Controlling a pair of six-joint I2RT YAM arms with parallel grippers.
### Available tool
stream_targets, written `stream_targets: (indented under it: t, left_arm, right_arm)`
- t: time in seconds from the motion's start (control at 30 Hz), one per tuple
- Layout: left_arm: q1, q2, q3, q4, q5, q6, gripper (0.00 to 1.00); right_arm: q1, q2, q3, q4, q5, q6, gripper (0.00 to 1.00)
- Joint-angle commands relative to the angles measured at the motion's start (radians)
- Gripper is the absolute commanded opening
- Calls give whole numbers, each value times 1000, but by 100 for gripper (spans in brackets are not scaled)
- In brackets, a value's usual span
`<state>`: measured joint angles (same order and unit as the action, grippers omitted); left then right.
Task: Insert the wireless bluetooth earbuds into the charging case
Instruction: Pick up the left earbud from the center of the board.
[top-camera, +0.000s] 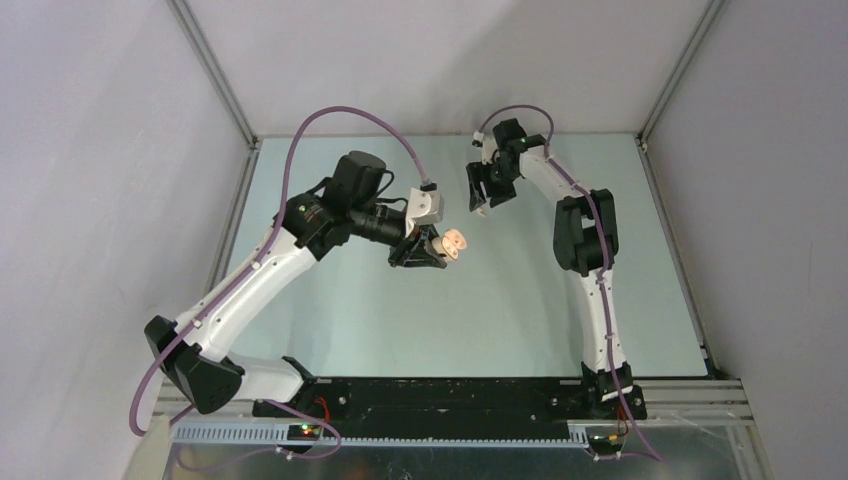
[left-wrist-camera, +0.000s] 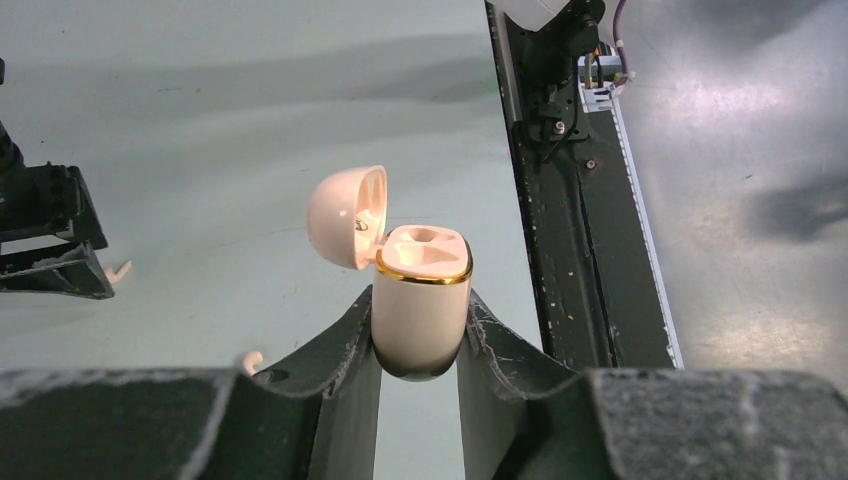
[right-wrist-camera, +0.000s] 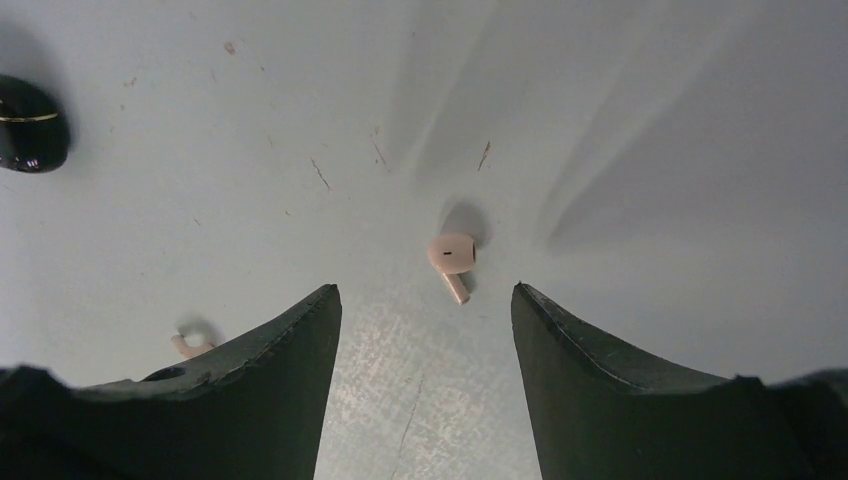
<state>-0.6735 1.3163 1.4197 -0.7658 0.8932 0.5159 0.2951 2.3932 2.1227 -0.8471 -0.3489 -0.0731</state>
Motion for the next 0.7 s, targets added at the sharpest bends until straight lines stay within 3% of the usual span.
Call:
stream_targets:
  t: [0.0, 0.67]
  left_arm:
    - [4, -10, 13, 12, 13, 17, 0]
    - [4, -5, 20, 8, 26, 14, 0]
  right_arm:
    - [-6, 8, 59, -56, -11, 65, 68]
    - [14, 75, 9, -38, -141, 133, 70]
